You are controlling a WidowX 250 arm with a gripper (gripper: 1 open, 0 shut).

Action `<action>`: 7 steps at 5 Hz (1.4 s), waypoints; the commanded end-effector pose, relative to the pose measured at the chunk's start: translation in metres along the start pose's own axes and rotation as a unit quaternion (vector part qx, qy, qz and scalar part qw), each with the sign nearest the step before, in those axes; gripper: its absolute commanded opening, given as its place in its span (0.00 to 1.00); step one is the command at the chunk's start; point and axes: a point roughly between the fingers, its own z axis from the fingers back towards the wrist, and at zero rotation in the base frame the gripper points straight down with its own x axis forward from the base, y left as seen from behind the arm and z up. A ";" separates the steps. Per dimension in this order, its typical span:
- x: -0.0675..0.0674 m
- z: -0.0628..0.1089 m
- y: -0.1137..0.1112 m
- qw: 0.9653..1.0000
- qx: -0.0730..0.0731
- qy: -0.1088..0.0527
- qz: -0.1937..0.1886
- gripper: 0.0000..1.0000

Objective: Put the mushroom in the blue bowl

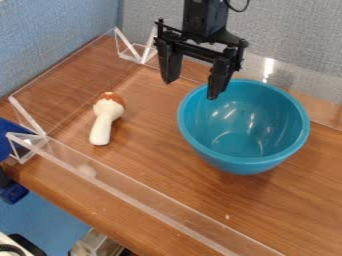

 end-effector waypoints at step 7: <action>-0.034 -0.056 0.131 0.994 -0.009 -0.014 0.110 1.00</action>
